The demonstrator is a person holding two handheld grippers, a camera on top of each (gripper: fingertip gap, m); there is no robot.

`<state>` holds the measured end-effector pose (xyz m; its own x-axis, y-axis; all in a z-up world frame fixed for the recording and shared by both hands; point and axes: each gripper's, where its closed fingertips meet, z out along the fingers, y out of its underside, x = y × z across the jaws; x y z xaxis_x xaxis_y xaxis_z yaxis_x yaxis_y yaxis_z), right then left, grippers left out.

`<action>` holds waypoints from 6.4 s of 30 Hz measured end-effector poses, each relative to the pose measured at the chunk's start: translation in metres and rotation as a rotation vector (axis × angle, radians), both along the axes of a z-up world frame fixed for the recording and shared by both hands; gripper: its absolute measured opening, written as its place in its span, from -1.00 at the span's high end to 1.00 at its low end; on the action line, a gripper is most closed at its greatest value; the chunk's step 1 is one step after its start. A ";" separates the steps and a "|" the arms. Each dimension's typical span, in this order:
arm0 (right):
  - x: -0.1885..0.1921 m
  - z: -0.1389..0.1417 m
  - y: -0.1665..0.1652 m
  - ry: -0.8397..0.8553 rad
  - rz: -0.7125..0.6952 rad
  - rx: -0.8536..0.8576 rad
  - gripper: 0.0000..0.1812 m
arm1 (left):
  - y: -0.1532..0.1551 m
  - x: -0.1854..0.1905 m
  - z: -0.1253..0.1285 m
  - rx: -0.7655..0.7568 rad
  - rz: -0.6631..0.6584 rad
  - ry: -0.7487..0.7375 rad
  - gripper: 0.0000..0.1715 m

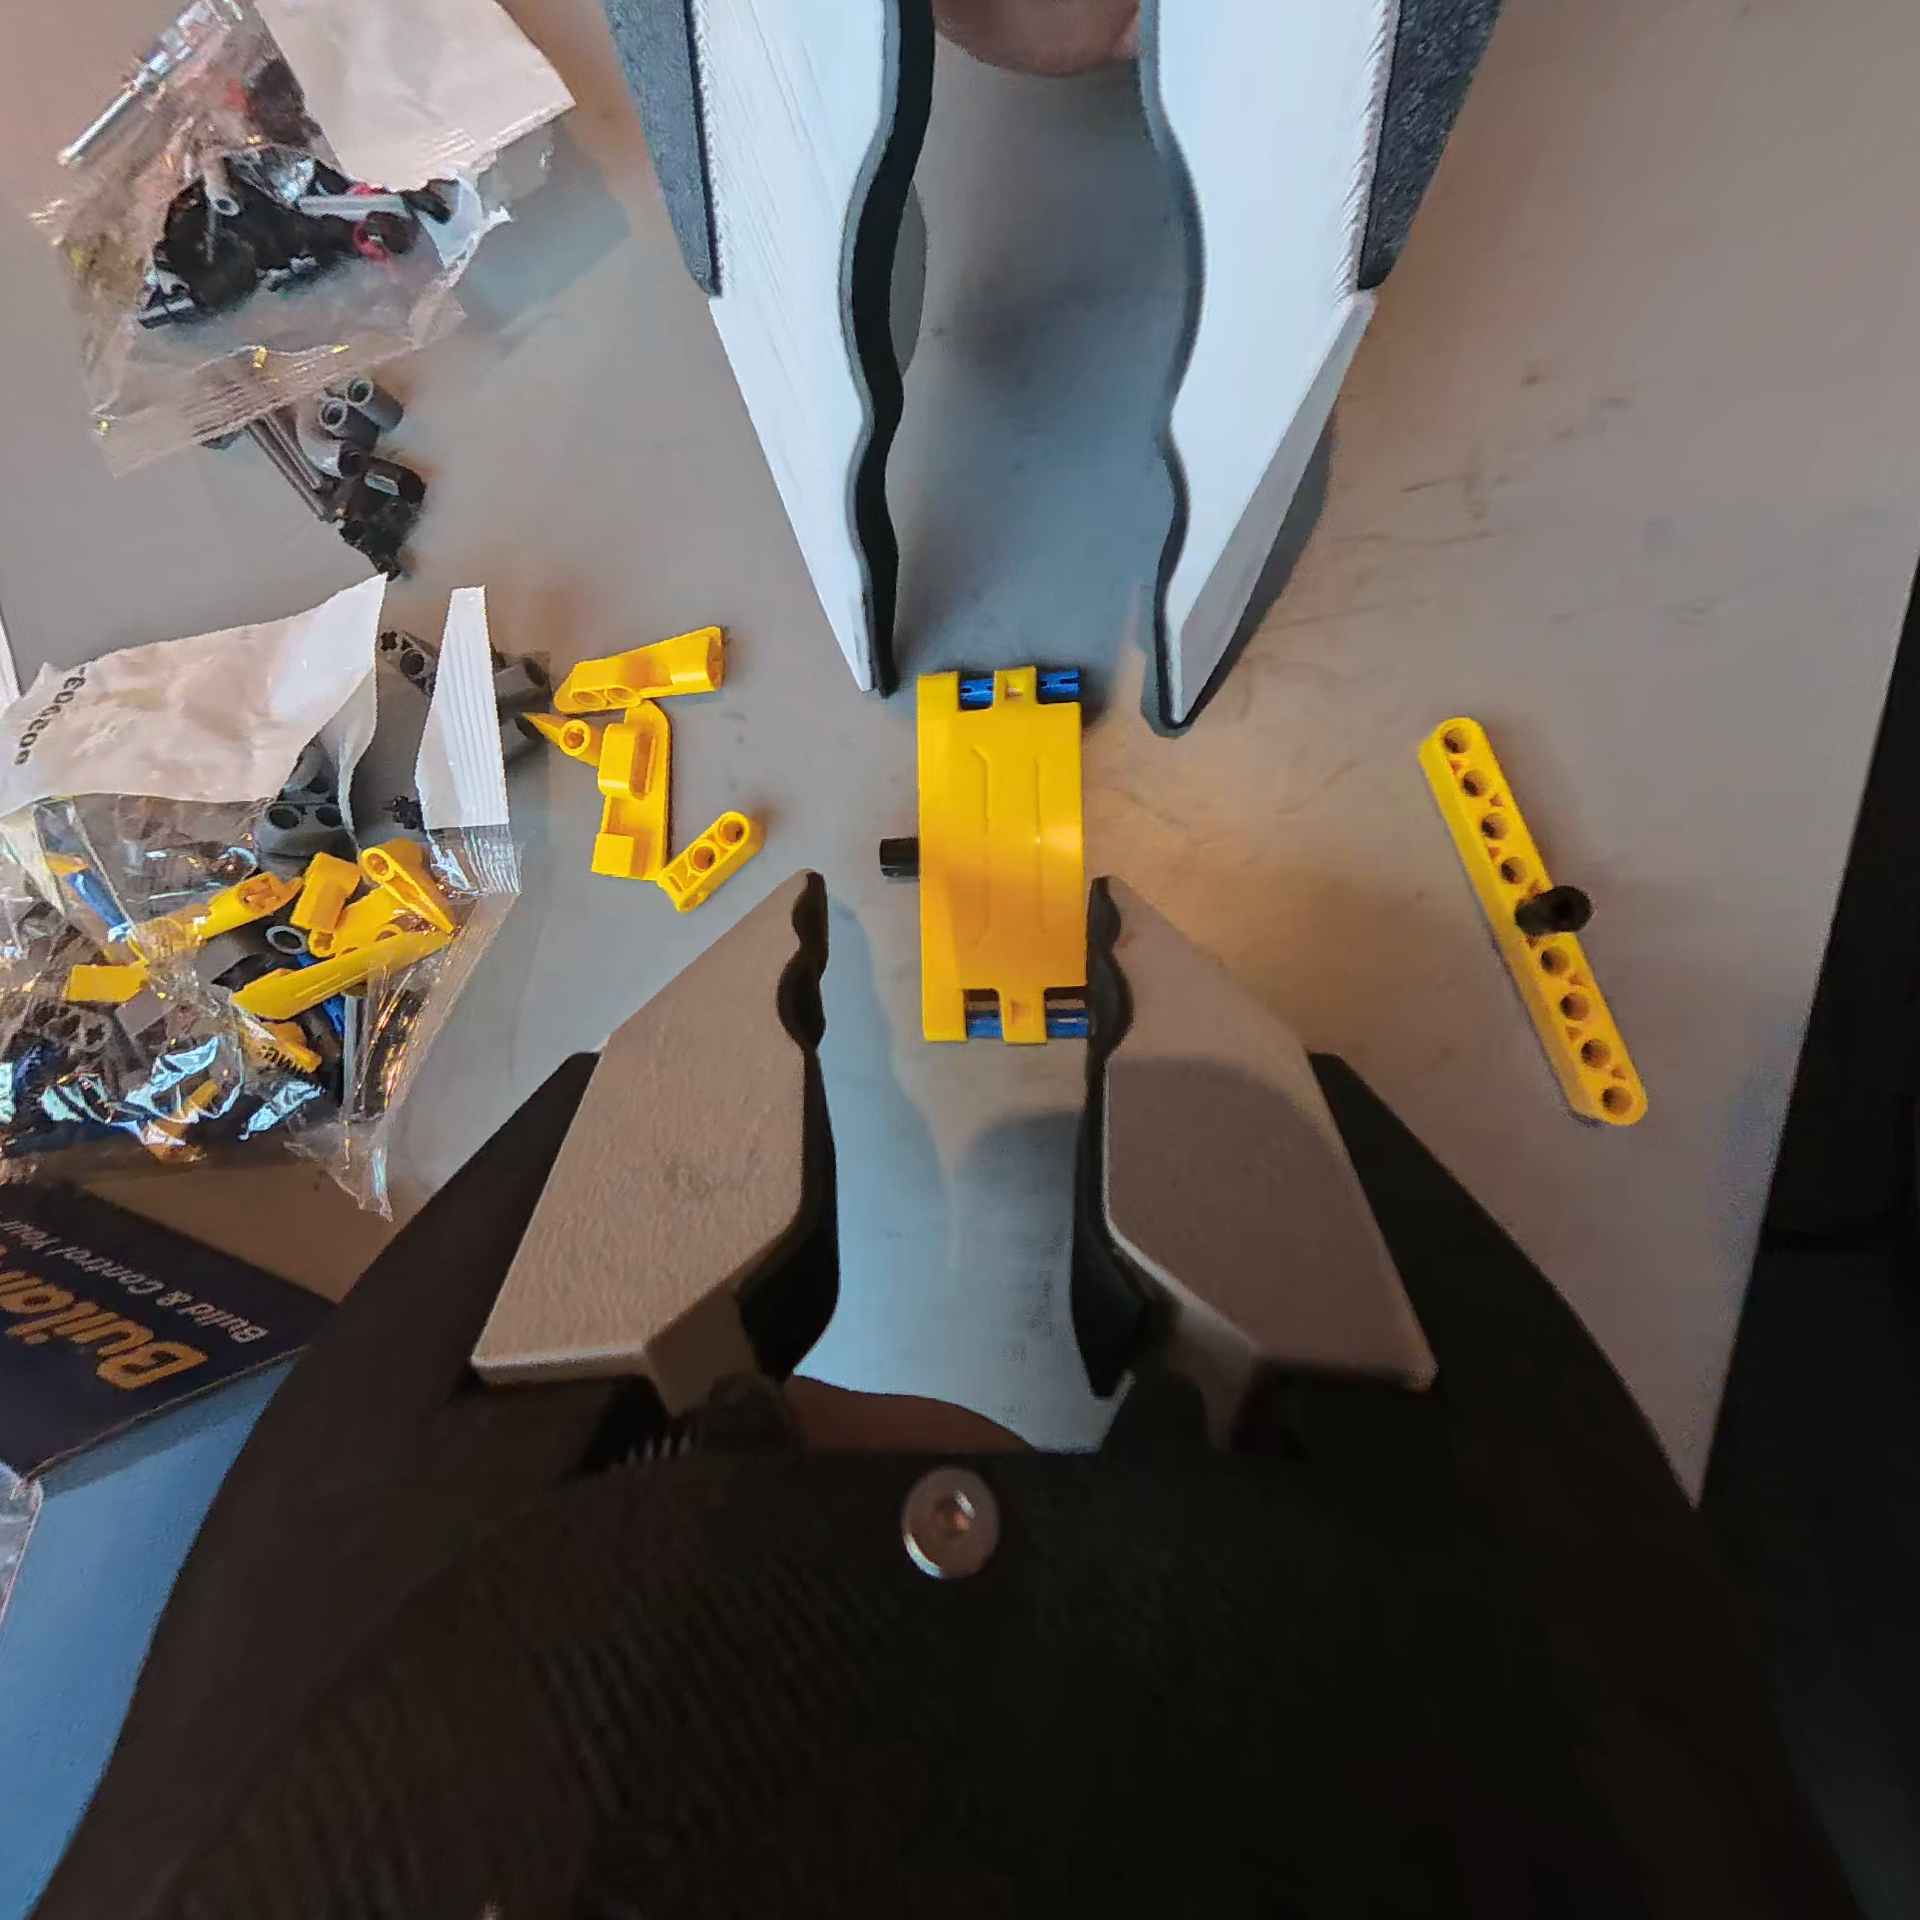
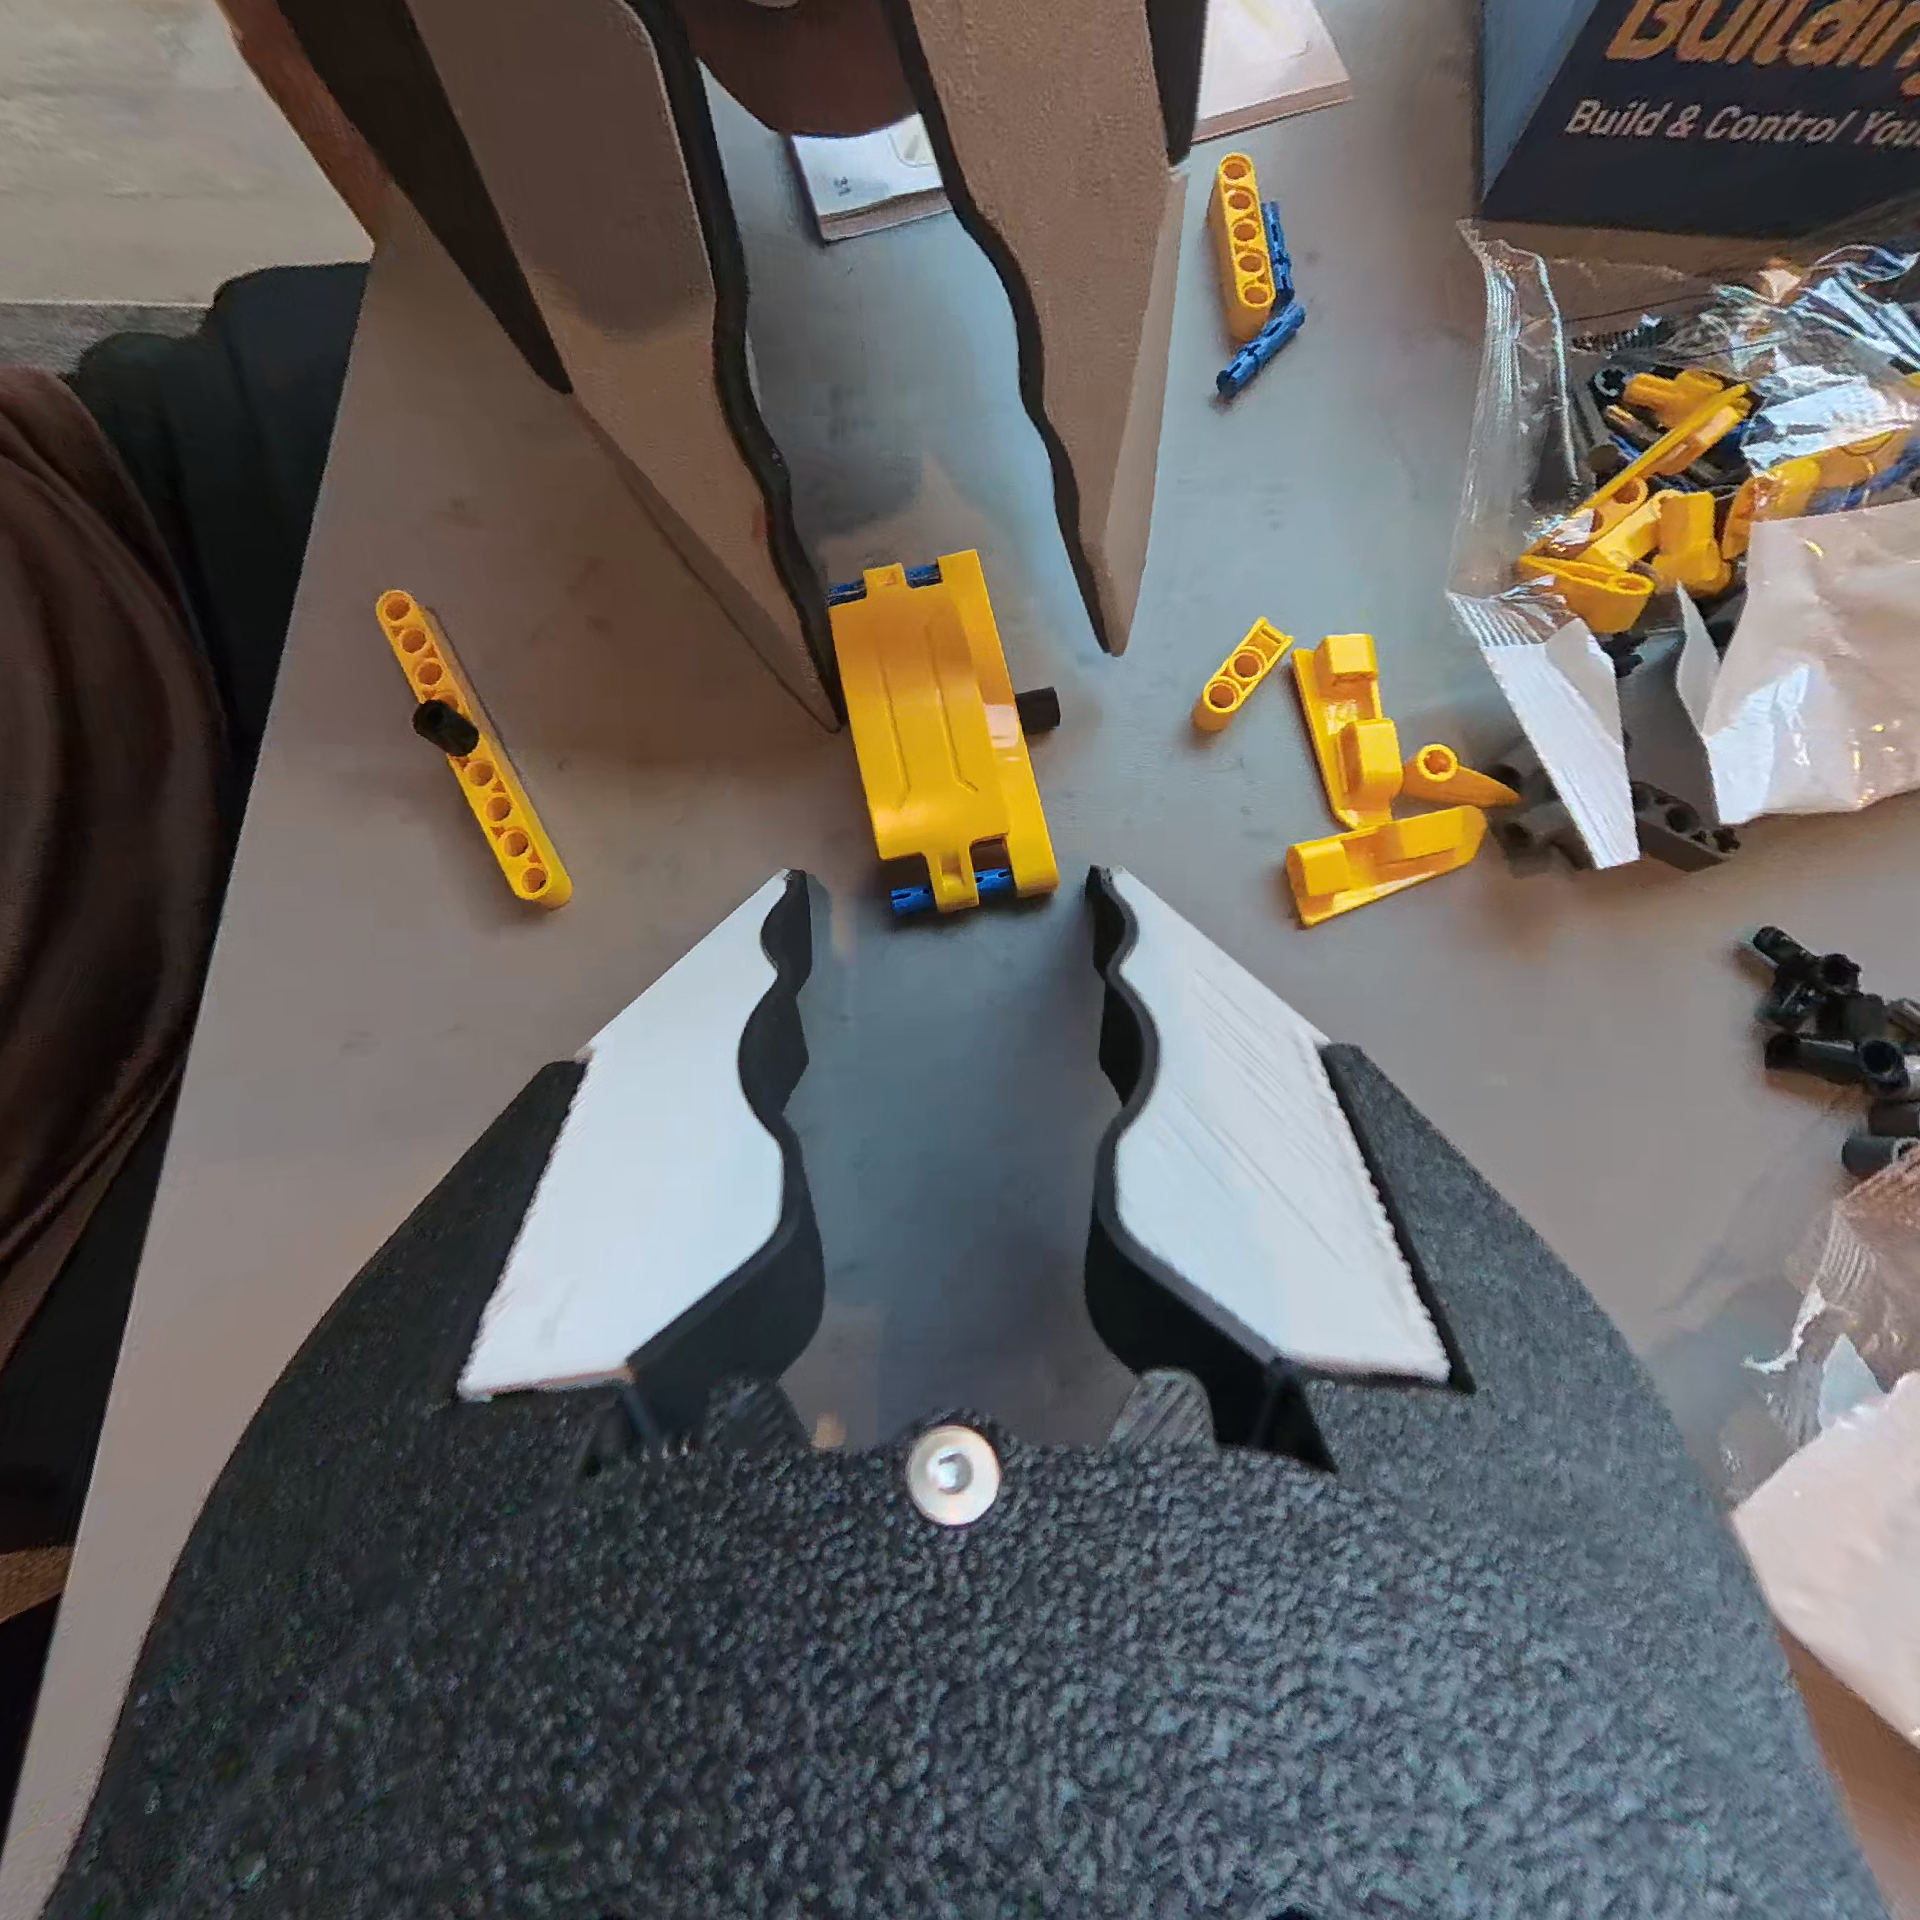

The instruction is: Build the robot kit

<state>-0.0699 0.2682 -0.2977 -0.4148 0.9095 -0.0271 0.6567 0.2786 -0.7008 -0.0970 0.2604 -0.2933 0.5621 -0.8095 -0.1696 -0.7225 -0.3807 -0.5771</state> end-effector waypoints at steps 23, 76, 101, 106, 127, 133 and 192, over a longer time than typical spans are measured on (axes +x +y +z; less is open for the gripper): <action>-0.002 0.000 -0.002 0.038 -0.012 -0.004 0.67 | -0.007 -0.003 -0.002 -0.008 -0.082 -0.137 0.68; -0.007 0.000 0.000 0.045 -0.027 0.015 0.67 | -0.012 -0.020 -0.004 -0.159 -0.013 -0.195 0.68; -0.017 0.008 0.017 0.121 -0.127 0.097 0.94 | -0.011 -0.020 0.003 -0.179 0.173 -0.295 0.57; -0.016 0.007 0.023 0.091 -0.188 0.014 0.94 | -0.013 -0.021 -0.001 -0.003 0.116 -0.123 0.61; -0.007 0.039 0.057 0.285 -0.184 0.364 0.96 | 0.002 -0.002 0.018 -0.012 0.289 -0.263 0.45; -0.003 0.045 0.056 0.304 -0.193 0.336 0.96 | 0.014 -0.001 0.021 0.047 0.324 -0.260 0.48; 0.029 0.032 0.058 0.090 -0.324 -0.030 0.46 | 0.005 0.018 0.005 0.029 0.127 -0.094 0.02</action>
